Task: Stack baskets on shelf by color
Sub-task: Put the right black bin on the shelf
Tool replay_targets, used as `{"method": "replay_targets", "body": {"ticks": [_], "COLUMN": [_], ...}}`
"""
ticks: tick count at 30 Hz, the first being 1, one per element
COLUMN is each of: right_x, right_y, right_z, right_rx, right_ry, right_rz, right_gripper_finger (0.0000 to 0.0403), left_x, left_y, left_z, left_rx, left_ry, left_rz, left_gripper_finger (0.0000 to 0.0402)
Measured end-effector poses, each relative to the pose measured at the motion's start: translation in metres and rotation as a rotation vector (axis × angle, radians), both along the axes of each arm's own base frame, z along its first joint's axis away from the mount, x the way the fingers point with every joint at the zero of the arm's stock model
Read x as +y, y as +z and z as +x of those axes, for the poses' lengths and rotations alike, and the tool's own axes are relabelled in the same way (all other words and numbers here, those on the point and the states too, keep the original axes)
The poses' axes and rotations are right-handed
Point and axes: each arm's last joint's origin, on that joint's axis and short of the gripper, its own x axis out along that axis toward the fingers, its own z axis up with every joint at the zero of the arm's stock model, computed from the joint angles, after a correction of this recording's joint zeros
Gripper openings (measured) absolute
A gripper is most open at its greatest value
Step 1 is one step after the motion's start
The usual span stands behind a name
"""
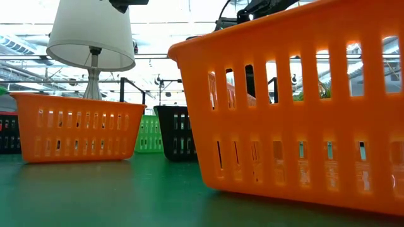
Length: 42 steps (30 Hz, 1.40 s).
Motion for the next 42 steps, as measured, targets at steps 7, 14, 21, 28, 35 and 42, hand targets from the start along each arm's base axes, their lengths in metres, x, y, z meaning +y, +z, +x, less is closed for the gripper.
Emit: {"method": "replay_targets", "body": {"ticks": [7,14,21,28,35,42], "right_x": [0.0002,0.0011,0.002,0.0016,0.0018,0.0016], "right_y": [-0.0009,-0.0013,-0.0013,-0.0009,-0.0011,-0.0005], "right_z": [-0.0001,0.0004,0.0018,0.0028,0.0024,0.0027], "right_rx": [-0.003,-0.015,-0.037,-0.045,-0.04,-0.049], "right_ry": [-0.006,0.008,0.021,0.028,0.027,0.021], "right_rz": [0.001,0.038,0.068,0.063,0.065,0.064], "right_gripper_finger": [0.0013,0.0013,0.0014,0.0014,0.0032,0.0092], "left_x": [0.0,0.0,0.0,0.0,0.0,0.0], "left_y": [0.0,0.0,0.0,0.0,0.0,0.0], "left_z": [0.0,0.0,0.0,0.0,0.0,0.0], "left_rx": [0.0,0.0,0.0,0.0,0.0,0.0], "left_ry": [0.0,0.0,0.0,0.0,0.0,0.0], "left_rz": [0.0,0.0,0.0,0.0,0.0,0.0], "left_gripper_finger": [0.0028,0.0028,0.0028,0.0028,0.0028,0.0028]}}
